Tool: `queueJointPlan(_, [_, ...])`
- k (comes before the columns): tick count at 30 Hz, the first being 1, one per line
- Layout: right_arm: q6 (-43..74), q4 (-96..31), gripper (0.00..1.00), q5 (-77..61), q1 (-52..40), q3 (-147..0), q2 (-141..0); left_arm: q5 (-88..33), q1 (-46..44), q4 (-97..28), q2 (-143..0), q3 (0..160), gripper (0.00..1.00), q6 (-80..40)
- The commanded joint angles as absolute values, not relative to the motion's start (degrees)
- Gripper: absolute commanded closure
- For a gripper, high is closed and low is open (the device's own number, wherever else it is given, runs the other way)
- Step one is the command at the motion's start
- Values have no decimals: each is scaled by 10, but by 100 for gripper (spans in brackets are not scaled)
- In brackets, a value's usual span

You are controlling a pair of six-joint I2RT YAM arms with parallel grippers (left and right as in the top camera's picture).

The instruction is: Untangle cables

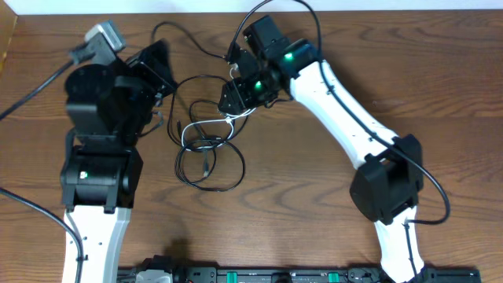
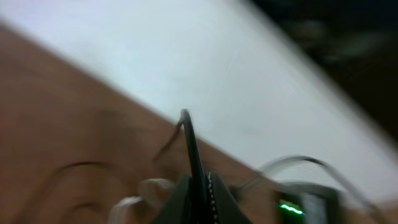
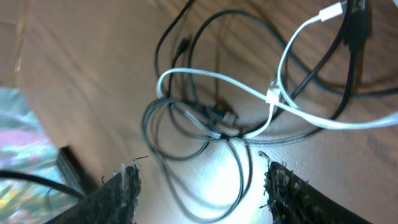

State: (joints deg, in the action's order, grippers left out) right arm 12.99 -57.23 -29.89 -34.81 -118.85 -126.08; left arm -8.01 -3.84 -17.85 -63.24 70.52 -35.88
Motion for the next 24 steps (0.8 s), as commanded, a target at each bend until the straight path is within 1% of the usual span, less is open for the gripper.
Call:
queueJointPlan(1, [161, -543, 37, -269, -373, -1190, -1297, 154, -35, -241, -680, 710, 93, -293])
queueJointPlan(2, [165, -517, 36, -269, -385, -1190, -1318, 162, -32, -254, -701, 710, 93, -264])
queueJointPlan(4, [147, -477, 34, -266, -398, -1190, -1349, 144, -15, -275, -722, 710, 93, -251])
queueJointPlan(5, [117, -460, 31, -265, -402, -1190, -1363, 119, -6, -283, -728, 710, 92, -241])
queueJointPlan(6, [71, -442, 30, -265, -405, -1190, -1377, 67, 11, -297, -735, 710, 93, -222])
queueJointPlan(7, [6, -422, 29, -265, -406, -1190, -1390, 25, 28, -310, -739, 710, 93, -211])
queueJointPlan(8, [-19, -415, 29, -265, -407, -1190, -1394, 3, 38, -321, -741, 710, 92, -203])
queueJointPlan(12, [-141, -395, 30, -260, -406, -1190, -1412, -63, 75, -373, -741, 710, 92, -194])
queueJointPlan(14, [-207, -392, 31, -247, -407, -1190, -1419, -74, 78, -399, -741, 710, 93, -186])
queueJointPlan(18, [-259, -382, 37, -247, -410, -1190, -1431, -74, 78, -410, -741, 707, 93, -187])
queueJointPlan(21, [-260, -362, 42, -245, -410, -1190, -1445, -74, 78, -416, -741, 706, 93, -186])
queueJointPlan(23, [-258, -344, 48, -245, -411, -1190, -1456, -73, 78, -418, -741, 706, 92, -186])
queueJointPlan(24, [-258, -333, 56, -245, -411, -1190, -1469, -73, 78, -418, -741, 706, 93, -186])
